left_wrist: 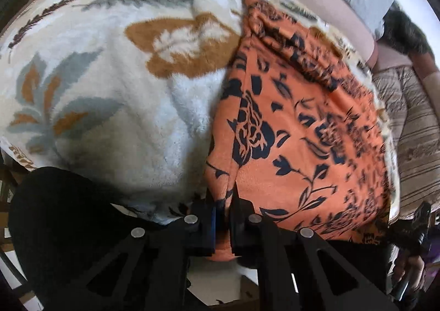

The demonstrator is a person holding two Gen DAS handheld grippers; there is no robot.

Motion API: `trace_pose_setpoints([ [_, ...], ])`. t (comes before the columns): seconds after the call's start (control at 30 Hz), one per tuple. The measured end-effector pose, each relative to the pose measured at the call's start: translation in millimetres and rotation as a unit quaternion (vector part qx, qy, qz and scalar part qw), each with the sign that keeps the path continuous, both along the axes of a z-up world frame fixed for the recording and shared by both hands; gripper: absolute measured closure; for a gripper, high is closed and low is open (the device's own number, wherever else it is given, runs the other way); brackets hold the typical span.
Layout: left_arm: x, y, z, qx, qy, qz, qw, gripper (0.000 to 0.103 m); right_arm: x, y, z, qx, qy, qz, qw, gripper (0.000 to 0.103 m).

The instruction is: Fold small clothes

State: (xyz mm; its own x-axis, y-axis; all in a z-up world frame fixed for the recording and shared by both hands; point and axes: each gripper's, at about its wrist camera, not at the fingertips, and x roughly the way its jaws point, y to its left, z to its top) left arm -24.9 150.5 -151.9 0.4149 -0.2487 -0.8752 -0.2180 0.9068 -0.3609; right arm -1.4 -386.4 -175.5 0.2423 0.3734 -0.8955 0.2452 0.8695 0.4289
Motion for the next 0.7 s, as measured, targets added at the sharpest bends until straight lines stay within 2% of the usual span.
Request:
trace_pose_setpoints([
  [0.17,2,0,-2,-0.015,0.009,0.001,0.9998,0.096,-2,-28,21,0.088,-0.027,-0.038,0.995,0.098],
  [0.3,-1,9,14,-0.031,0.010,-0.006,0.9994,0.097,5,-40,11,0.139,-0.020,-0.052,0.989,0.098],
  [0.37,5,8,37,-0.051,-0.019,-0.020,0.9983,0.097,7,-38,15,0.180,-0.033,-0.056,0.982,0.098],
  [0.43,21,3,78,-0.047,-0.065,-0.046,0.9957,0.097,22,-39,34,0.212,-0.062,-0.049,0.974,0.098],
  [0.5,42,1,116,-0.044,-0.113,-0.067,0.9903,0.097,46,-41,57,0.231,-0.094,-0.039,0.968,0.098],
  [0.6,98,5,167,-0.070,-0.175,-0.069,0.9796,0.095,108,-47,101,0.267,-0.159,-0.027,0.950,0.098],
  [0.63,127,10,174,-0.079,-0.189,-0.054,0.9773,0.085,134,-52,115,0.271,-0.184,-0.036,0.944,0.098],
  [0.67,149,13,175,-0.079,-0.199,-0.047,0.9756,0.071,156,-56,124,0.267,-0.208,-0.047,0.940,0.097],
  [0.7,175,16,168,-0.068,-0.207,-0.037,0.9754,0.038,182,-61,127,0.253,-0.232,-0.063,0.937,0.095],
])
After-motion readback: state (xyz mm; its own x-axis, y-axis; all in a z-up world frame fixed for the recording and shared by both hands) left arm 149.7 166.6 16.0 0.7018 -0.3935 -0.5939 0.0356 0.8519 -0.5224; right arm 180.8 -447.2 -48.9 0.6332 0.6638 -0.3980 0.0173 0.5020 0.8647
